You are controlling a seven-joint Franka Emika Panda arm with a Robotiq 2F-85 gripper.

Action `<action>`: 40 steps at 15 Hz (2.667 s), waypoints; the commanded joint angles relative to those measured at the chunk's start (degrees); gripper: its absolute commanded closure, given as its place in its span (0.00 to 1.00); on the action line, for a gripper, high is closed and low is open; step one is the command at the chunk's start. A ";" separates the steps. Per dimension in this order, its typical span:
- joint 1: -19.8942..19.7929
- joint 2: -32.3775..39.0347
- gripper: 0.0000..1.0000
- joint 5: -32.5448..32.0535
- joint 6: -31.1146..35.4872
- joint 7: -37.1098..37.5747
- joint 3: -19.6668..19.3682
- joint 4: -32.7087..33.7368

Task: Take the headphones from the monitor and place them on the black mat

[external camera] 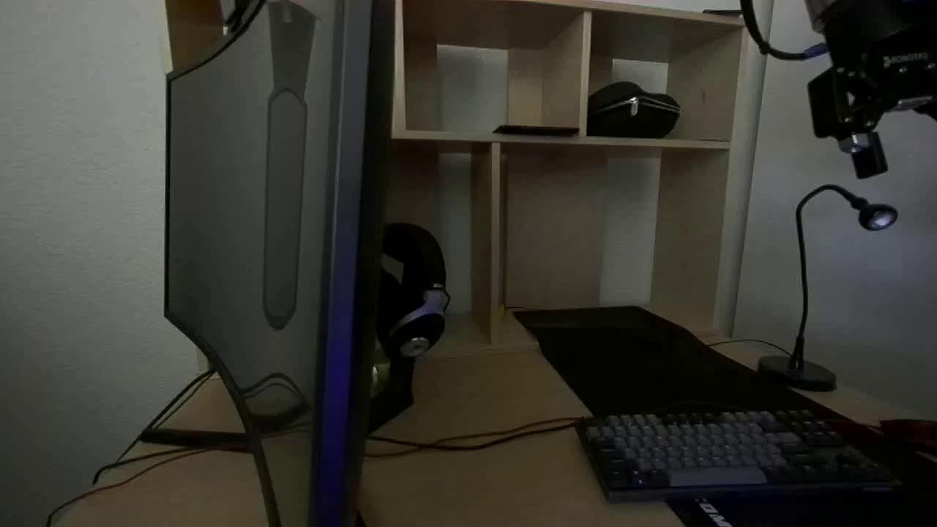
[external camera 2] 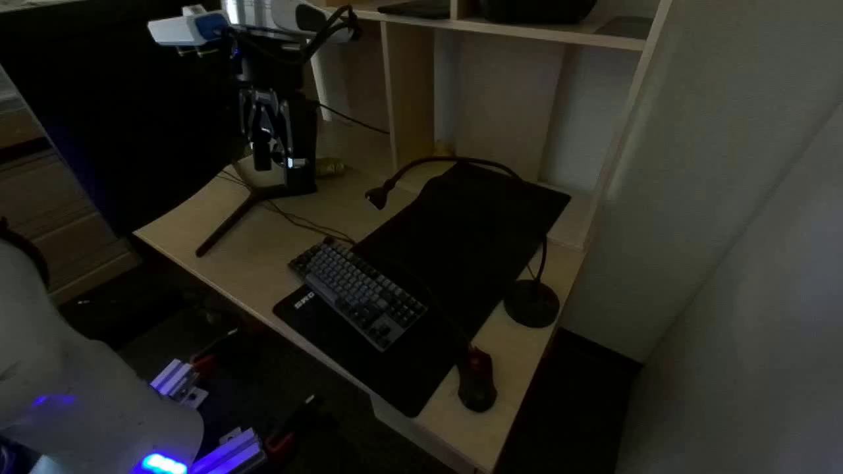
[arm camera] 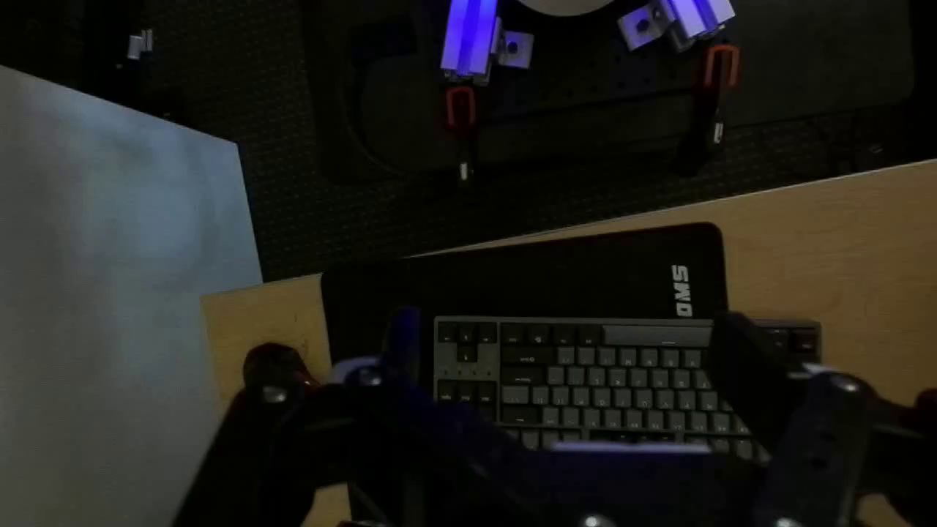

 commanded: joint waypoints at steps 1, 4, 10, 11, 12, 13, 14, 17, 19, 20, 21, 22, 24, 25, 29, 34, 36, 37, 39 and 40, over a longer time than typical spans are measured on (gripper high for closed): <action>0.67 0.03 0.00 -0.19 -0.13 0.27 -0.53 0.10; 1.15 2.59 0.00 0.06 -1.09 0.93 0.37 1.11; 13.14 12.75 0.00 6.43 7.74 -1.56 9.72 7.19; 14.65 14.82 0.00 5.85 9.06 -1.37 11.53 9.62; 16.15 17.07 0.00 6.28 9.83 -2.17 12.75 12.45; 14.68 12.07 0.00 5.77 9.35 -0.51 11.19 6.75; 15.66 13.26 0.00 5.76 9.43 0.39 12.18 8.21; 15.21 15.69 0.00 3.79 6.36 3.77 12.95 9.39; 16.07 20.73 0.00 6.02 10.34 -0.54 12.16 12.20; 16.51 23.22 0.00 8.23 14.63 -1.73 12.05 14.22; 16.54 25.91 0.00 8.60 17.52 -1.33 12.35 16.62; 16.66 28.99 0.00 8.88 19.13 -1.16 12.70 20.30; 17.28 33.95 0.00 10.26 22.91 -3.11 12.80 26.86; 17.57 36.62 0.00 12.69 21.92 -5.89 12.75 30.60; 17.64 35.36 0.00 11.82 21.79 -4.18 12.64 28.88; 19.21 43.07 0.00 12.48 22.29 -7.90 14.22 30.75; 19.96 46.24 0.00 14.37 28.41 -8.86 15.25 31.76; 20.41 47.72 0.00 14.57 31.23 -9.22 15.73 32.43; 21.22 50.13 0.00 14.82 37.61 -8.25 16.33 34.25; 21.57 50.94 0.00 14.63 40.56 -7.52 16.39 35.01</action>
